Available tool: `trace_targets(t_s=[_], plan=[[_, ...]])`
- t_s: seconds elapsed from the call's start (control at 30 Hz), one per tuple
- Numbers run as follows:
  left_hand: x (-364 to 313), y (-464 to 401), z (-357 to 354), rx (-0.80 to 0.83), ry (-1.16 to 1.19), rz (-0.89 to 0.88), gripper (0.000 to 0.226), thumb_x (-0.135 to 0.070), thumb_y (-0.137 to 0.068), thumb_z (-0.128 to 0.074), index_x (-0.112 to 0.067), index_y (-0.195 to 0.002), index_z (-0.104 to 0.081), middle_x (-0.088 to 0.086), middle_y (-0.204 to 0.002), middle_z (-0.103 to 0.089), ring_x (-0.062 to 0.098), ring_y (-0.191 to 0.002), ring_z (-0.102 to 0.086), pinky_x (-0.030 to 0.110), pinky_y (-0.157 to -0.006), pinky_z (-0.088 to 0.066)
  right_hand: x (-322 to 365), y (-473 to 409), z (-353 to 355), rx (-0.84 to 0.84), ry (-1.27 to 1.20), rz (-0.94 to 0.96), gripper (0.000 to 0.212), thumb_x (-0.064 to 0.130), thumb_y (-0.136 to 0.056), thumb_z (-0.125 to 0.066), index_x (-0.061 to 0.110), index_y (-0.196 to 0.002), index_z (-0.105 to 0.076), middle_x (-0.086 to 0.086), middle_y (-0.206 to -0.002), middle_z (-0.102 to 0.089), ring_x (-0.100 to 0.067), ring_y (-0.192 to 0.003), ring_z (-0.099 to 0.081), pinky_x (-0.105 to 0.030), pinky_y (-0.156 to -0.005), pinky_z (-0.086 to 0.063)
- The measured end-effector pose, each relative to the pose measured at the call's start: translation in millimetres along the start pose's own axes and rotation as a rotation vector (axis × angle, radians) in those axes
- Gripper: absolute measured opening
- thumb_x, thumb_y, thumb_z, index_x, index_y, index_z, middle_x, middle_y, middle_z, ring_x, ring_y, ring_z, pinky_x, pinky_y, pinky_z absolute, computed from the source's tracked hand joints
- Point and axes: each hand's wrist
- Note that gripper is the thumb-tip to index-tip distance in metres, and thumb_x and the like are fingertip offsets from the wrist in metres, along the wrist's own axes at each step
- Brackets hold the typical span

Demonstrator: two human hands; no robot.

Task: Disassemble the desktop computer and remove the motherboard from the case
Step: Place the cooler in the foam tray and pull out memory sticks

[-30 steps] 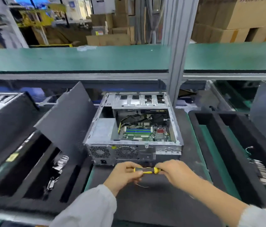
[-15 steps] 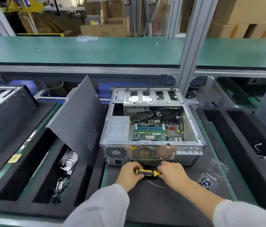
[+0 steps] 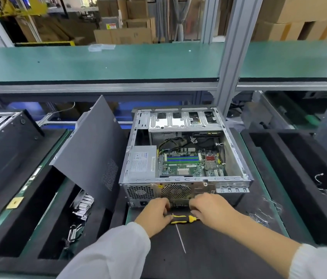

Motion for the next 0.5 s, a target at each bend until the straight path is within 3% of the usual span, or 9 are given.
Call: trace_targets(t_s=[0.17, 0.3, 0.37, 0.5], plan=[[-55.5, 3.1, 41.2, -0.016, 0.009, -0.216, 0.01, -0.024, -0.091, -0.058, -0.021, -0.082, -0.061, -0.009, -0.066, -0.059, 0.003, -0.059, -0.056, 0.013, -0.059, -0.044, 0.6, 4.1, 67.7, -0.148, -0.163, 0.073, 0.017, 0.03, -0.093, -0.048, 0.023, -0.097, -0.063, 0.001, -0.092, -0.067, -0.019, -0.088, -0.059, -0.034, -0.074, -0.05], [-88.4, -17.4, 77.7, -0.098, 0.168, -0.214, 0.018, -0.02, -0.096, -0.053, -0.029, -0.081, -0.059, 0.004, -0.073, -0.068, 0.011, -0.061, -0.067, 0.027, -0.065, -0.057, -19.8, -9.7, 114.0, -0.24, -0.244, 0.054, 0.015, 0.026, -0.094, -0.052, 0.021, -0.092, -0.066, 0.005, -0.076, -0.064, -0.014, -0.071, -0.058, -0.029, -0.064, -0.049], [-95.3, -32.0, 89.0, -0.113, 0.211, -0.206, 0.023, -0.016, -0.096, -0.052, -0.031, -0.079, -0.058, 0.005, -0.075, -0.068, 0.012, -0.06, -0.068, 0.024, -0.062, -0.056, -31.6, -21.4, 126.8, -0.258, -0.256, 0.053, 0.015, 0.025, -0.094, -0.053, 0.019, -0.093, -0.067, 0.003, -0.078, -0.065, -0.015, -0.072, -0.058, -0.031, -0.066, -0.049], [-93.7, -64.3, 93.1, -0.095, 0.248, -0.122, 0.016, -0.017, -0.096, -0.053, -0.01, -0.087, -0.065, 0.01, -0.076, -0.069, 0.017, -0.063, -0.07, 0.033, -0.067, -0.059, -51.5, -48.4, 123.5, -0.275, -0.269, 0.047, 0.016, 0.026, -0.093, -0.052, 0.02, -0.093, -0.067, 0.005, -0.078, -0.064, -0.015, -0.071, -0.058, -0.031, -0.063, -0.048]])
Point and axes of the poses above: each hand's wrist, its own y-axis away from the middle knuckle, its own z-axis out of the back of the hand, x = y × z
